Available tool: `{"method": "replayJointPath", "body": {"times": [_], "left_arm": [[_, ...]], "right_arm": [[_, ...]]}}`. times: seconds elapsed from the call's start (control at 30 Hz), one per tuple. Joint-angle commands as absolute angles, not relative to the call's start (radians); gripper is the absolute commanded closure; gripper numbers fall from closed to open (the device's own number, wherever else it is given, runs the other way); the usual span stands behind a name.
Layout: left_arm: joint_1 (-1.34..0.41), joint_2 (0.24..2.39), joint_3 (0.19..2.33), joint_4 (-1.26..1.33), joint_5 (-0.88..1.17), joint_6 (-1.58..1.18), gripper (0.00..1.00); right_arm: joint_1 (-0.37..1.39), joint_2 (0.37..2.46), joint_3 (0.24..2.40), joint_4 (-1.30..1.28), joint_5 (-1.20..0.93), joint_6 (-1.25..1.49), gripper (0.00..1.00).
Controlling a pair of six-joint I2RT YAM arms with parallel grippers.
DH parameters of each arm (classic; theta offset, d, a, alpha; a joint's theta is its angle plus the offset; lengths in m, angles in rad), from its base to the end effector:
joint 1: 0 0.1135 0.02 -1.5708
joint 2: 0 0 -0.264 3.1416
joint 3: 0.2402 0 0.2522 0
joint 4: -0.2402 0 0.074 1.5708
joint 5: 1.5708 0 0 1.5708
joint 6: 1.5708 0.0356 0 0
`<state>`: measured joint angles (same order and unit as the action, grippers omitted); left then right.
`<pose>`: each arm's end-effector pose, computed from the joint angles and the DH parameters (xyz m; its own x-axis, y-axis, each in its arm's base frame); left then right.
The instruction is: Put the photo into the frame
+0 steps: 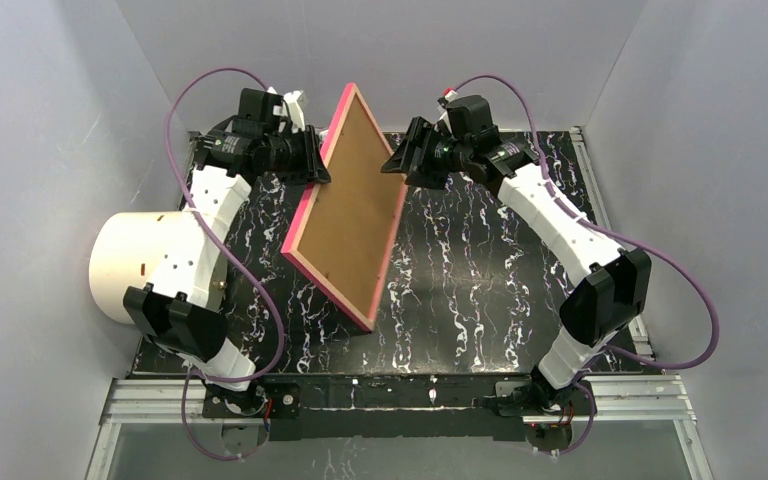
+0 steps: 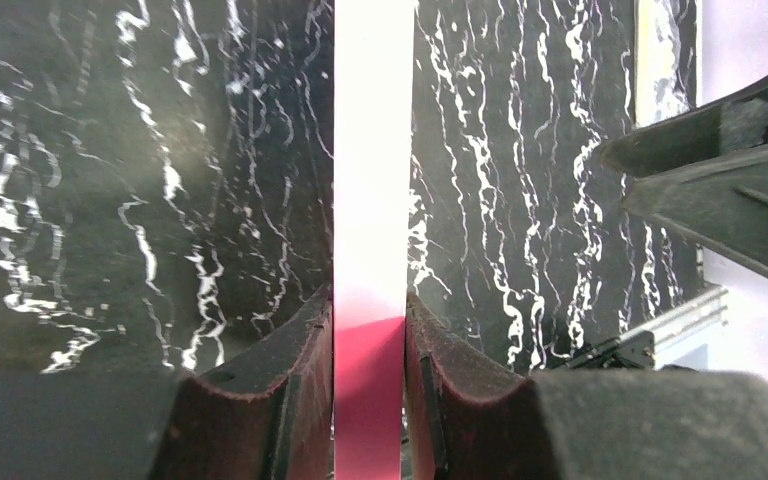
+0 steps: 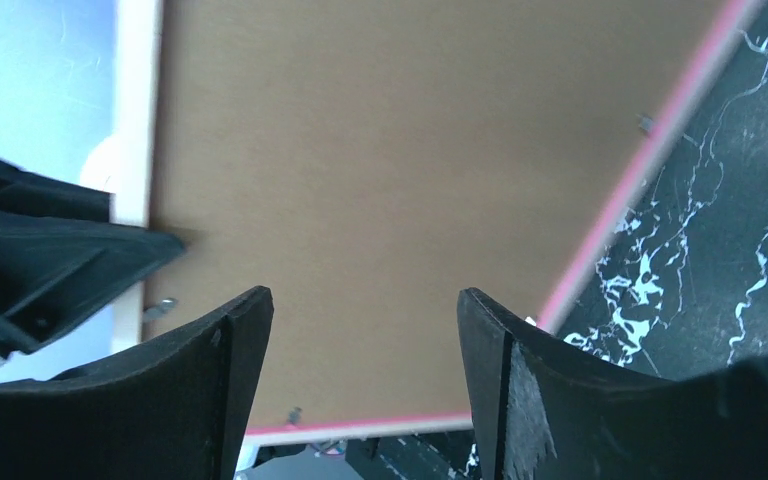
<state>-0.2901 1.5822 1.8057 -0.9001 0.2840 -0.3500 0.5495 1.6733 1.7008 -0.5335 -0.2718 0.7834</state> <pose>0.3162 -0.1048 0.4225 -0.7295 -0.1257 -0.6723 0.2489 0.8668 -0.4322 0.3233 0.2092 0.3903 -0.7892 0.3138 -0.5279 -0.2066 0.6738 0.7095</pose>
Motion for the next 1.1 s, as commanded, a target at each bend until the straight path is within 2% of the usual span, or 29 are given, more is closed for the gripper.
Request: {"method": "replayJointPath", "body": {"times": [0.0, 0.57, 0.9, 1.07], "left_arm": [[-0.28, 1.545, 1.923, -0.911, 0.223, -0.318, 1.0], [-0.329, 1.509, 2.019, -0.974, 0.098, -0.331, 1.0], [-0.584, 1.531, 1.998, -0.993, -0.177, -0.339, 1.0], [-0.629, 1.539, 2.001, -1.008, -0.214, -0.332, 1.0]], "right_arm": [[0.547, 1.682, 1.771, -0.597, -0.278, 0.829, 0.23], [0.547, 1.781, 1.954, -0.718, -0.292, 0.853, 0.24], [0.548, 1.797, 1.966, -0.68, -0.322, 0.875, 0.2], [0.548, 1.792, 1.989, -0.691, -0.302, 0.886, 0.19]]}}
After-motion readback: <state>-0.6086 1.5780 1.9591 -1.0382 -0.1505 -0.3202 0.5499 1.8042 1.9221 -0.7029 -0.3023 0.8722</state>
